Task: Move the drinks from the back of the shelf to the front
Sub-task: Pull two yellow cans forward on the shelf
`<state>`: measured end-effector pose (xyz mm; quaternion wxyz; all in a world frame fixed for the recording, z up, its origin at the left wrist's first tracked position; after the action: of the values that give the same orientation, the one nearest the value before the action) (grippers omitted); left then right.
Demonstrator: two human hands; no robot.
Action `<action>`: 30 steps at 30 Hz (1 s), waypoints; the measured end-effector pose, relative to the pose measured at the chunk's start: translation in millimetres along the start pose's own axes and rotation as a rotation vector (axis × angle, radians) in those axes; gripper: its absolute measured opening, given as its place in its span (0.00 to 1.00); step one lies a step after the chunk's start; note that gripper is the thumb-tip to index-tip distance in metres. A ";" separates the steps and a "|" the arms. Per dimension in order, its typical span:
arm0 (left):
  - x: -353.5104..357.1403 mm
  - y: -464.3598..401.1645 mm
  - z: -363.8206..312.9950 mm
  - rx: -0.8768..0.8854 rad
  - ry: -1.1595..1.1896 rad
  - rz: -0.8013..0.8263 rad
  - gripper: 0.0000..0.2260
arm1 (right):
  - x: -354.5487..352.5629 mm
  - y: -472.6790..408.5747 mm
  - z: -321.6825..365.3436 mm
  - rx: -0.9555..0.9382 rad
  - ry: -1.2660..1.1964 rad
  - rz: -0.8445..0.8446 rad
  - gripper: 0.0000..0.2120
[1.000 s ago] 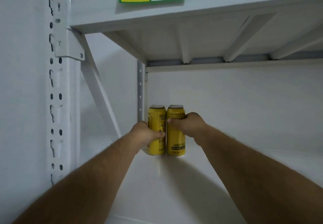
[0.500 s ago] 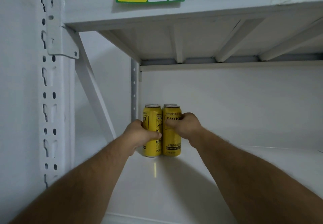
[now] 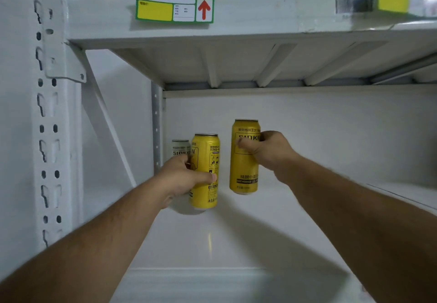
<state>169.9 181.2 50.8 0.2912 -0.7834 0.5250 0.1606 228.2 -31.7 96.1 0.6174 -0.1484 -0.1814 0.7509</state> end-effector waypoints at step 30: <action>283.9 122.8 -248.9 0.239 0.135 0.266 0.28 | -368.8 166.3 89.4 -0.017 0.161 -0.376 0.10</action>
<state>156.6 -215.6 51.1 0.3225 -0.6760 0.6576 0.0810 114.3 -430.0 99.6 0.7581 -0.1764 -0.1623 0.6066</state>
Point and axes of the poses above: each hand's wrist, its own y-axis away from the middle knuckle, its own x-axis out of the palm, z = x × y, the point moved 1 cm from there along -y, towards the middle knuckle, and after that the axes turned 14 degrees about -y, right-handed, at the moved point
